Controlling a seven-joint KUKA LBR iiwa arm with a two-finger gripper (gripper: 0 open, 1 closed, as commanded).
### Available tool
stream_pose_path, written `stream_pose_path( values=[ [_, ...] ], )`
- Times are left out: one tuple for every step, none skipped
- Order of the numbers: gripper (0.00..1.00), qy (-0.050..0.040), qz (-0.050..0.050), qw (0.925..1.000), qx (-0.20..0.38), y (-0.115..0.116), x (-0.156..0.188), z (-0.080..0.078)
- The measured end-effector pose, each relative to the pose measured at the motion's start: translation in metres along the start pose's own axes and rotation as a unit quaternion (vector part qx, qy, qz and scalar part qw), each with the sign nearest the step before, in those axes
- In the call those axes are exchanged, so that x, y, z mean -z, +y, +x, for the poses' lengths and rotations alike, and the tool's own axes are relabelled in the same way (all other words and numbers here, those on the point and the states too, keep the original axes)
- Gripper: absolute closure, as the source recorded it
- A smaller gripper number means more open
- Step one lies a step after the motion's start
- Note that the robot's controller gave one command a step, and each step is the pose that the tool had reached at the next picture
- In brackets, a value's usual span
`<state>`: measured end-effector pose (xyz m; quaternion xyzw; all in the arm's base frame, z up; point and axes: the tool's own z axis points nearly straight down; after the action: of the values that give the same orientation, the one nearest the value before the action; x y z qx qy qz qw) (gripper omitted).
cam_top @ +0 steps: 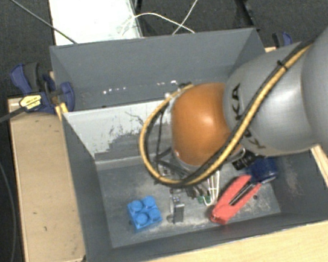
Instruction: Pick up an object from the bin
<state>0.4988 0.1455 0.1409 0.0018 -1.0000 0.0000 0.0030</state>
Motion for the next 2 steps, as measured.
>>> stream_pose_path(
  values=[
    [0.0,-0.0038,-0.001,1.0,-0.003,-0.001,0.004,-0.002],
    [0.0,-0.0035,-0.001,0.9999,0.016,0.037,-0.07,0.008]
  ],
)
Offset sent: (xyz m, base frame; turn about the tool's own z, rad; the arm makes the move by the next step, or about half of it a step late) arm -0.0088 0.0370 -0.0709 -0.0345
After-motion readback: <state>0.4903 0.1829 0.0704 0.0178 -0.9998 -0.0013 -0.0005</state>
